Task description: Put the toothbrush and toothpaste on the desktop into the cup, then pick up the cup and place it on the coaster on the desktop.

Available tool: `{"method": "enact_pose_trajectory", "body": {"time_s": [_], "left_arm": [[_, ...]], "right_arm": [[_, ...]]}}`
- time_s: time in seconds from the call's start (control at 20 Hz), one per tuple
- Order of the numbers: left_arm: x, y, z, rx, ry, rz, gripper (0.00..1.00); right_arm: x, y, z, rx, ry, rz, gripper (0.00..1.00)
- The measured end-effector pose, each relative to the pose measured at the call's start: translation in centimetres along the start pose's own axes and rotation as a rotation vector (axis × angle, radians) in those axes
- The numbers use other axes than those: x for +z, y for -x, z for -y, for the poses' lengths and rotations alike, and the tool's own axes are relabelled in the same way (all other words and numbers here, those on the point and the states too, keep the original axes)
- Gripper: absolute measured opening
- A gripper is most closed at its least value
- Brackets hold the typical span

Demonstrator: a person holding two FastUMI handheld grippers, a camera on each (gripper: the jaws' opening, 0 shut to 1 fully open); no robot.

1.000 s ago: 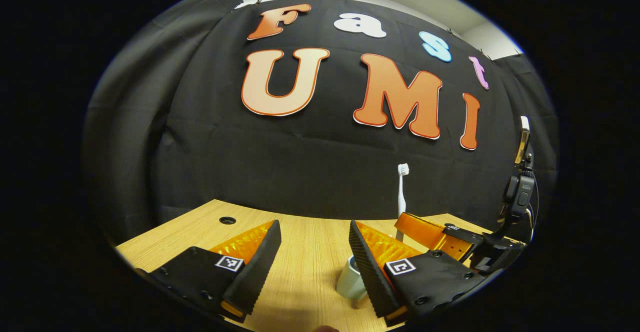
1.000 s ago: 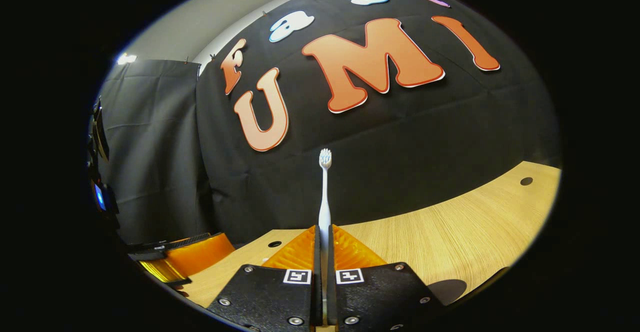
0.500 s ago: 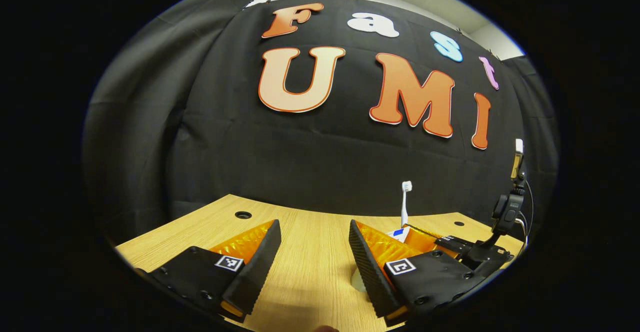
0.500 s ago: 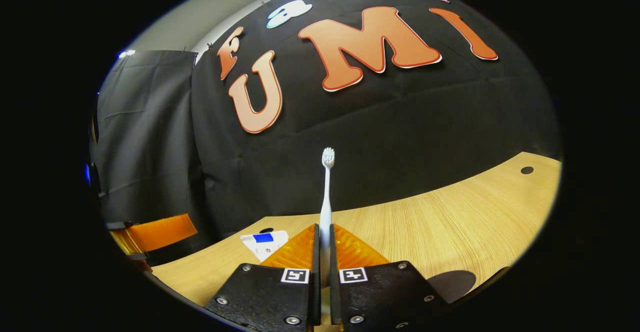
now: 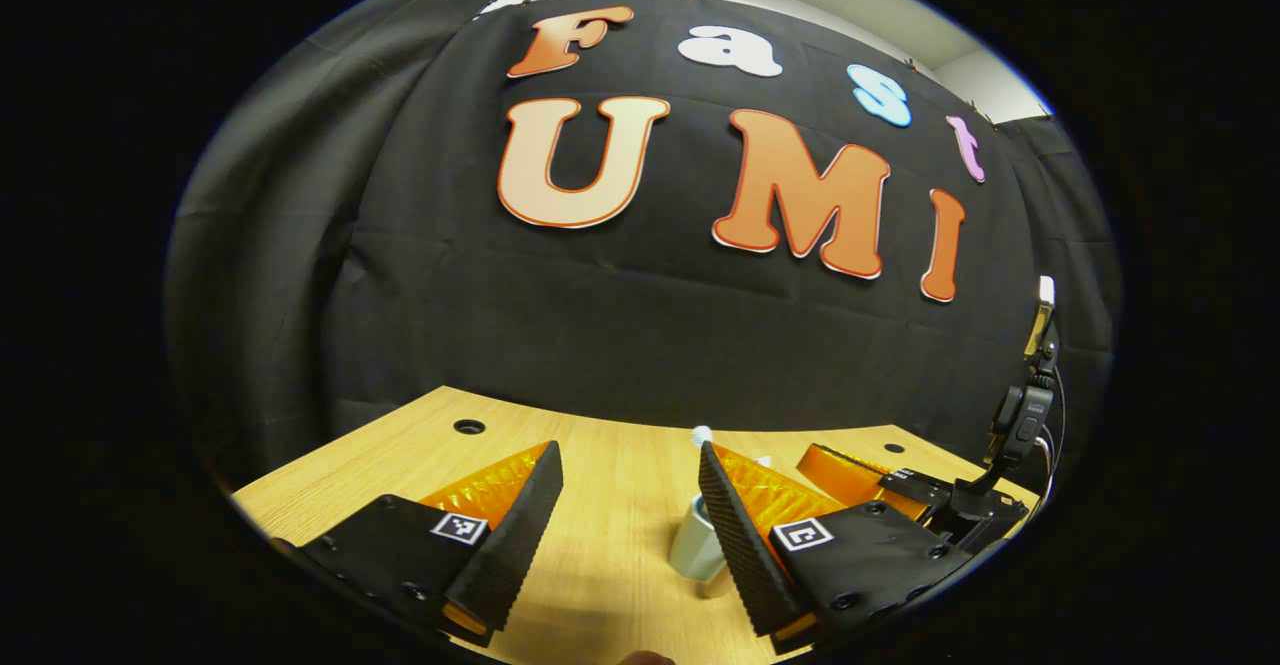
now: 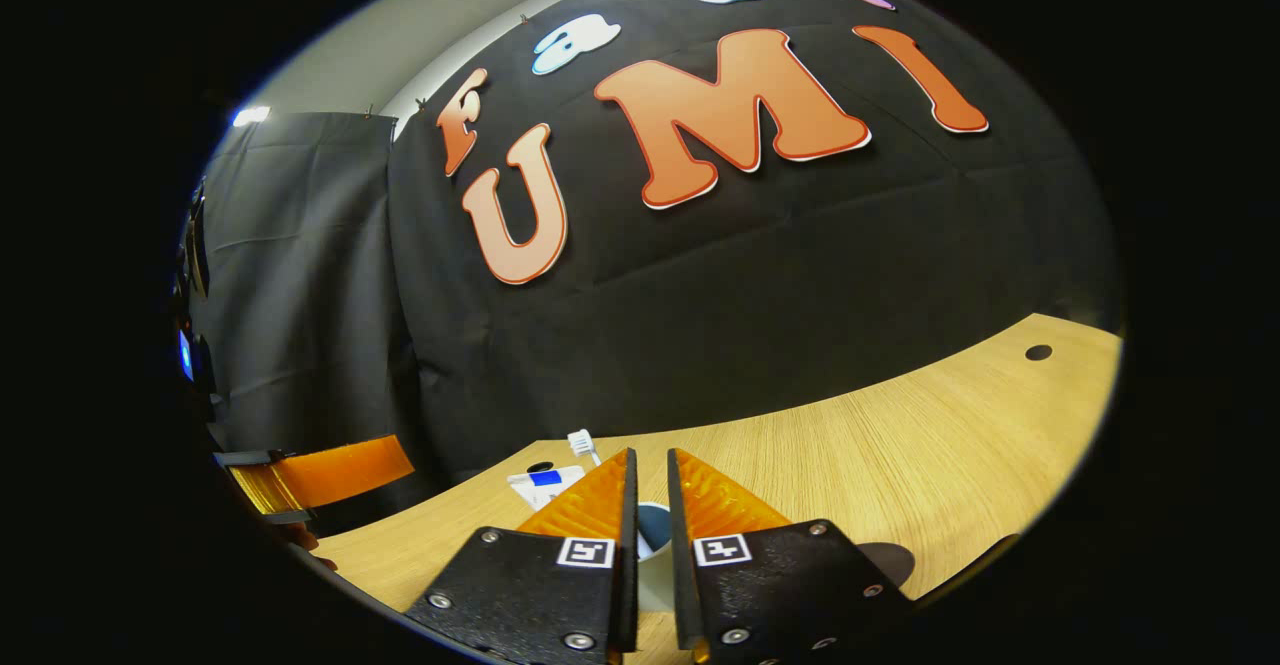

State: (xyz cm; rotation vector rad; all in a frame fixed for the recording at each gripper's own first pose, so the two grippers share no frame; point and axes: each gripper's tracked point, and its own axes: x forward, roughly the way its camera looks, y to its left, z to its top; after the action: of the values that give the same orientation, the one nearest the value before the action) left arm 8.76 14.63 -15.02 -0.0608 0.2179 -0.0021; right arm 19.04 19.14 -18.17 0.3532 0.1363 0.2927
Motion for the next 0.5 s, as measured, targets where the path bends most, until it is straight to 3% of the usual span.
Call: {"method": "enact_pose_trajectory", "body": {"time_s": [0.1, 0.15, 0.2, 0.25, 0.3, 0.35, 0.4, 0.5], "left_arm": [[0.5, 0.5, 1.6, -0.017, -0.034, -0.020, 0.92], [0.8, 0.5, 2.4, -0.028, -0.053, -0.031, 0.94], [1.0, 0.4, 3.3, -0.042, -0.073, -0.048, 0.94], [1.2, 0.2, 4.0, -0.049, -0.088, -0.068, 0.88], [1.2, 0.2, 4.4, -0.052, -0.096, -0.090, 0.96], [1.2, 0.1, 4.7, -0.059, -0.099, -0.120, 0.97], [1.1, 0.0, 5.0, -0.068, -0.100, -0.154, 0.93], [0.9, -0.3, 5.4, -0.078, -0.107, -0.228, 0.97]], "right_arm": [[1.0, 1.4, -0.5, 0.019, 0.038, 0.003, 0.28], [1.6, 2.1, -0.6, 0.022, 0.062, 0.004, 0.42], [2.0, 3.0, -0.6, 0.027, 0.079, 0.004, 0.37], [2.8, 4.0, -0.7, 0.040, 0.087, 0.011, 0.48], [3.7, 4.8, -0.6, 0.047, 0.093, 0.021, 0.58], [4.6, 5.9, -0.1, 0.044, 0.098, 0.033, 0.69], [5.7, 6.8, 0.4, 0.043, 0.102, 0.043, 0.74], [7.3, 8.8, 1.4, 0.041, 0.115, 0.060, 0.84]]}}
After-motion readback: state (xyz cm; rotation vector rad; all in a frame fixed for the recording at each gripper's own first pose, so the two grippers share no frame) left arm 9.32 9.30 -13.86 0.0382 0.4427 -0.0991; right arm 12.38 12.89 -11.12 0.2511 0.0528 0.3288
